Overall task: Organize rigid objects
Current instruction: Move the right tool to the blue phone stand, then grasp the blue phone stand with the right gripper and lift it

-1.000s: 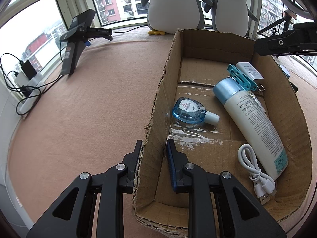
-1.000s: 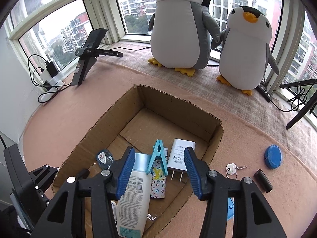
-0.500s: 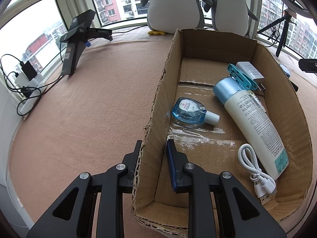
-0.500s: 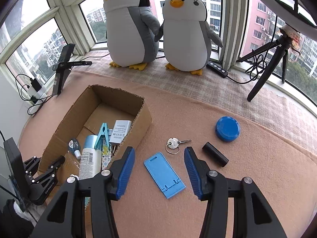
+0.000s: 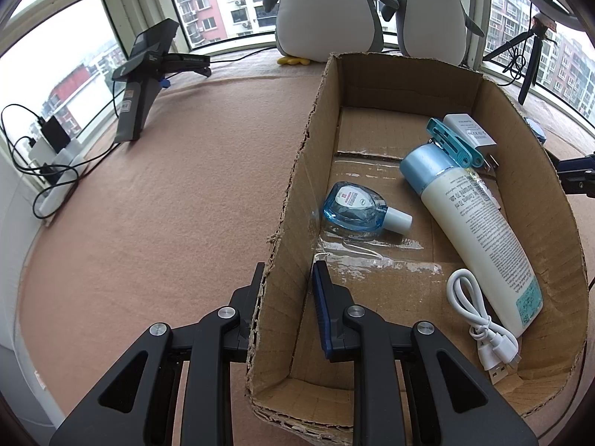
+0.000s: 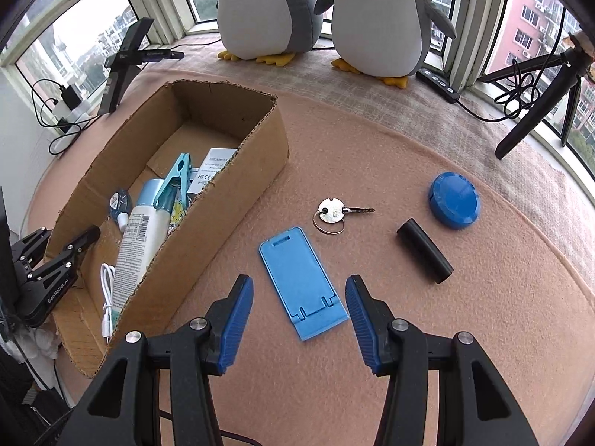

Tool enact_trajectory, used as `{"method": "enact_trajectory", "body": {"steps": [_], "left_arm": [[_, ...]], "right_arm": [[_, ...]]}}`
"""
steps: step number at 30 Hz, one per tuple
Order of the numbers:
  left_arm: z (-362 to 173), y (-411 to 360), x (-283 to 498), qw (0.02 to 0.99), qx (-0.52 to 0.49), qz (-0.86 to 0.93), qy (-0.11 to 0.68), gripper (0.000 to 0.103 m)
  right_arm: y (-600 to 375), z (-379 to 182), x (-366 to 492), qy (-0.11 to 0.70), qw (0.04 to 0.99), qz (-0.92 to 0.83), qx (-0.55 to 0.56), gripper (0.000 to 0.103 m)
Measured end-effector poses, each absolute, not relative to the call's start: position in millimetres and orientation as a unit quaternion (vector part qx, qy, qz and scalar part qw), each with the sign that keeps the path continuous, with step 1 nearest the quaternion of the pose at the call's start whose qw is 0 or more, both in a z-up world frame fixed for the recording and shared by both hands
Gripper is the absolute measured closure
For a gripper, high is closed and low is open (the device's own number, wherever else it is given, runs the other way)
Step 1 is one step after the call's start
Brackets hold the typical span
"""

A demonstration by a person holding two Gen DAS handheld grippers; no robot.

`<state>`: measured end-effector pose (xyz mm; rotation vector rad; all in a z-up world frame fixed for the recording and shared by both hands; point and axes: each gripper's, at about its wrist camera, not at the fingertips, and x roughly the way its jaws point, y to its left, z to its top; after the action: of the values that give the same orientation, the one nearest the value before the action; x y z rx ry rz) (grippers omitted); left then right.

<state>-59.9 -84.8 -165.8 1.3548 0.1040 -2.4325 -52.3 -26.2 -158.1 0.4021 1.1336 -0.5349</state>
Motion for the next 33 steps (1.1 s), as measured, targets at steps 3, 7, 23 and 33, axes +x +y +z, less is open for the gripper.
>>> {"method": "enact_trajectory", "body": {"steps": [3,7,23,33], "left_arm": [[-165.9,-84.7,-59.8,0.177,0.478,-0.859,0.037,0.083],[-166.0,-84.6,-59.8,0.177,0.478,-0.859,0.037,0.083],[-166.0,-84.4,-59.9,0.178,0.478,-0.859,0.038,0.083],[-166.7,-86.0,-60.2,0.179,0.478,-0.859,0.039,0.083]], "right_arm": [[-27.1,-166.4,-47.1,0.541,0.786,-0.244,0.175,0.055],[-29.3,-175.5,-42.0,0.555,0.779,-0.241,0.162,0.055],[-31.9,-187.2,-31.8,0.586,0.769,-0.225,0.124,0.055],[-35.5,-184.4,-42.4,0.583,0.765,-0.231,0.149,0.068]]}}
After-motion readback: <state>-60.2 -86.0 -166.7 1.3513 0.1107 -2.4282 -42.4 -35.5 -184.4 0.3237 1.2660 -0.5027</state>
